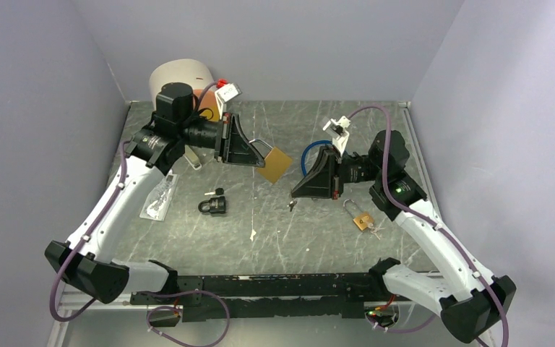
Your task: Unlock with the key
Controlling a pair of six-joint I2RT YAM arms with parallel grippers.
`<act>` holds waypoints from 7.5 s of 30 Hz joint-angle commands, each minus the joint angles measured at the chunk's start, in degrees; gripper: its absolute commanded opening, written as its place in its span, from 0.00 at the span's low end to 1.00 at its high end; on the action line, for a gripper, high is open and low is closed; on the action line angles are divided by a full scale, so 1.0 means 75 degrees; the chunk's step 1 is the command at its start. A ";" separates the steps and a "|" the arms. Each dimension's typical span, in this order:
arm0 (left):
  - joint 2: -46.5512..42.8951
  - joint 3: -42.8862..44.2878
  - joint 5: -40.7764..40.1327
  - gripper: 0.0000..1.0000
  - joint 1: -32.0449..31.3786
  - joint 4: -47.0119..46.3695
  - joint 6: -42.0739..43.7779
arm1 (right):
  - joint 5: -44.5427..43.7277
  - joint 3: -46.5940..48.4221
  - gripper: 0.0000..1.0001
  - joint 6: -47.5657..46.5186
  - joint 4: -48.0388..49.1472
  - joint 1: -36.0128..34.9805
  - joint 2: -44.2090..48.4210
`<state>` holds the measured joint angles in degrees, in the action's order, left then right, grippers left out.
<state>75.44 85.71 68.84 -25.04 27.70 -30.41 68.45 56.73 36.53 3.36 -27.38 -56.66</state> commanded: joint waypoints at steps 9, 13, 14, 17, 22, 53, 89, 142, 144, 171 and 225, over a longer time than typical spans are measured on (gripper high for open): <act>-0.0244 0.0003 0.1100 0.03 0.0011 -0.1654 -0.1716 | 0.0489 0.0747 0.00 0.0748 0.0101 -0.0030 0.0068; -0.0250 -0.0257 0.1166 0.03 0.0010 -0.2320 -0.2148 | 0.0563 0.0837 0.00 0.0952 0.0218 -0.0030 -0.0156; -0.0250 -0.0286 0.1188 0.03 0.0010 -0.2397 -0.2177 | 0.0568 0.0857 0.00 0.1091 0.0321 -0.0030 -0.0232; -0.0234 -0.0259 0.1198 0.03 0.0012 -0.2321 -0.2005 | 0.0496 0.1015 0.00 0.1203 0.0319 -0.0030 -0.0437; -0.0124 -0.0077 0.1153 0.03 0.0010 -0.1989 -0.1709 | 0.0418 0.1224 0.00 0.0728 -0.0392 -0.0019 -0.0682; -0.0150 0.0266 0.1426 0.03 0.0022 -0.0731 -0.0459 | 0.0429 0.0993 0.00 0.0149 -0.0848 0.0150 -0.0679; -0.0087 -0.0103 0.1574 0.02 0.0022 -0.0148 0.0141 | 0.0711 0.1551 0.00 0.0489 -0.0859 0.0161 -0.1374; -0.0644 -0.1813 -0.0488 0.44 -0.0079 -0.4408 -0.3062 | -0.2474 0.0049 0.00 0.2118 0.3316 0.0094 -0.1440; -0.0662 -0.1833 -0.0556 0.40 -0.0084 -0.4454 -0.3096 | -0.2551 0.0016 0.00 0.2243 0.3414 0.0082 -0.1493; -0.0305 -0.1578 -0.1791 0.03 -0.0078 -0.6464 -0.0665 | -0.3294 -0.0672 0.00 1.0653 0.8536 0.0146 -0.2999; -0.0079 -0.1974 -0.1979 0.69 0.0679 -0.7194 -0.3682 | -0.2272 0.0555 0.00 0.3214 0.4635 0.0333 -0.2169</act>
<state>79.88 71.75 59.18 -21.41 -27.57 -60.25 51.07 61.32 62.76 34.94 -24.58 -75.77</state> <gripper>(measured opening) 0.637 0.256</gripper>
